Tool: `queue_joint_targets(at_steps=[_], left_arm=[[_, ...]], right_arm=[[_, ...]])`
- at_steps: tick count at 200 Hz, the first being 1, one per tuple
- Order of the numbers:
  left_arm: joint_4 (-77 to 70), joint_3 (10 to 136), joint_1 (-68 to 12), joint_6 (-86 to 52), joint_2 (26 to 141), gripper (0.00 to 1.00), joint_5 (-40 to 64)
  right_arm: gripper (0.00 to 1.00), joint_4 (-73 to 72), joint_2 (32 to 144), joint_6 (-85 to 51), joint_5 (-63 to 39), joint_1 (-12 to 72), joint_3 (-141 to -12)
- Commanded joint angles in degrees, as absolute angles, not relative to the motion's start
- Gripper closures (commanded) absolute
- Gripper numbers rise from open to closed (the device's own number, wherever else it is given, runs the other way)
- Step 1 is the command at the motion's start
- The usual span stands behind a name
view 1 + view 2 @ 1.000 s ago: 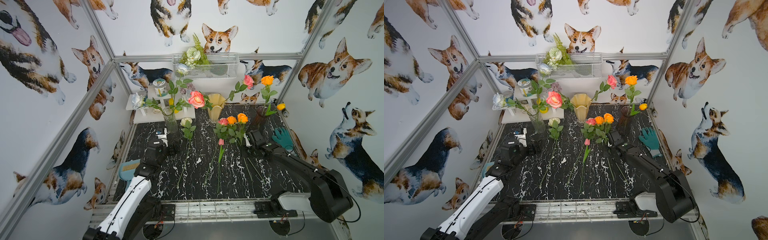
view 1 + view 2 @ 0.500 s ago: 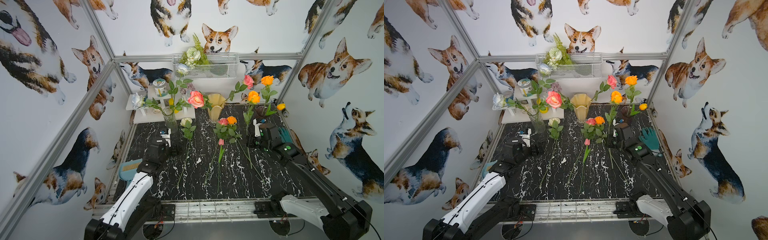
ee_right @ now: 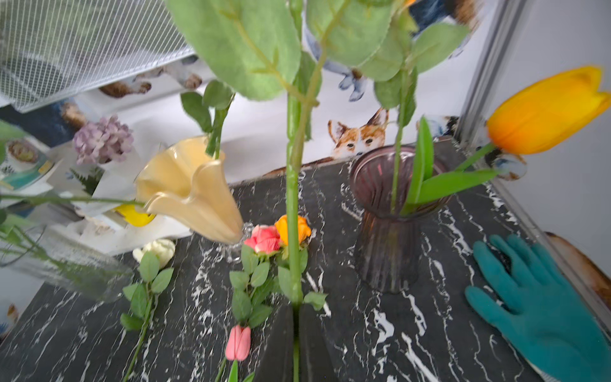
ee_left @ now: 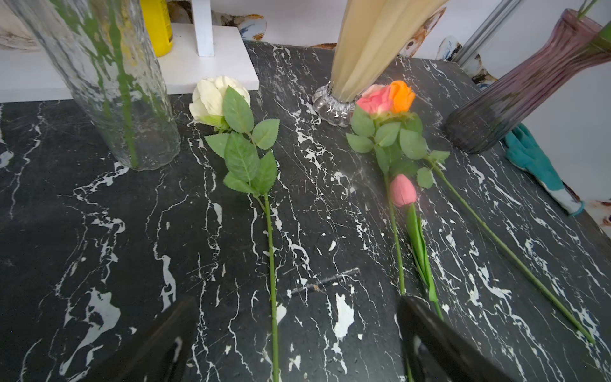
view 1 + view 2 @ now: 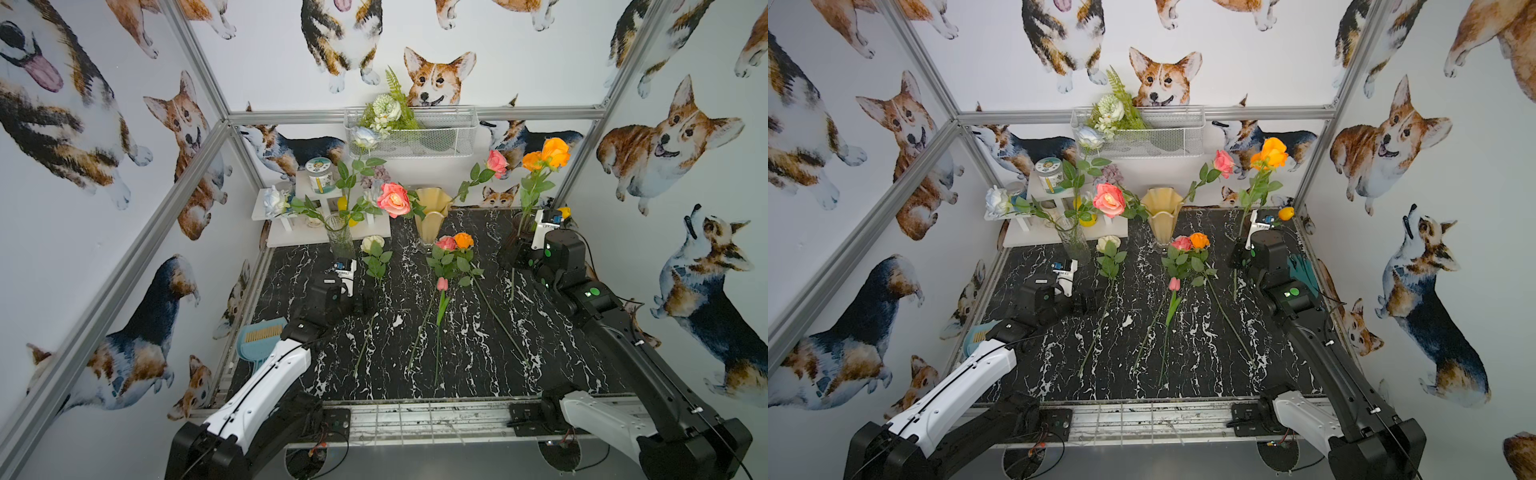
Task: Arrange the flowers in different vases according to their variety
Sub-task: Insert the flower into the vase.
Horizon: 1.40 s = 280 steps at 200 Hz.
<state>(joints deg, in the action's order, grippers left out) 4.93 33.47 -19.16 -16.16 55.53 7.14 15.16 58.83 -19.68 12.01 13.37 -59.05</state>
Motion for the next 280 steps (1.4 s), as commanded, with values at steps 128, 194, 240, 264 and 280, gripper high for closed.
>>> queue_joint_targets(at_steps=[128,194,240,264,280], left_arm=[[4.8,34.0,-20.9,-15.0,55.4,0.00,6.8],[5.2,33.9,-21.1,-14.9,55.3,0.00,6.1],[5.2,34.0,-21.2,-14.9,55.5,0.00,5.8],[5.2,34.0,-21.2,-14.9,55.5,0.00,5.6],[5.3,33.9,-21.3,-15.0,55.4,0.00,5.6]], right_arm=[[1.00,-13.1,81.1,-7.9,17.4,3.1,-79.8],[1.00,-19.2,86.8,-6.3,19.5,2.9,-77.4],[1.00,-20.0,87.6,-6.1,19.6,2.8,-74.8],[1.00,-19.8,87.4,-6.2,19.5,2.8,-73.5],[1.00,-19.2,87.1,-6.0,19.3,2.9,-73.1]])
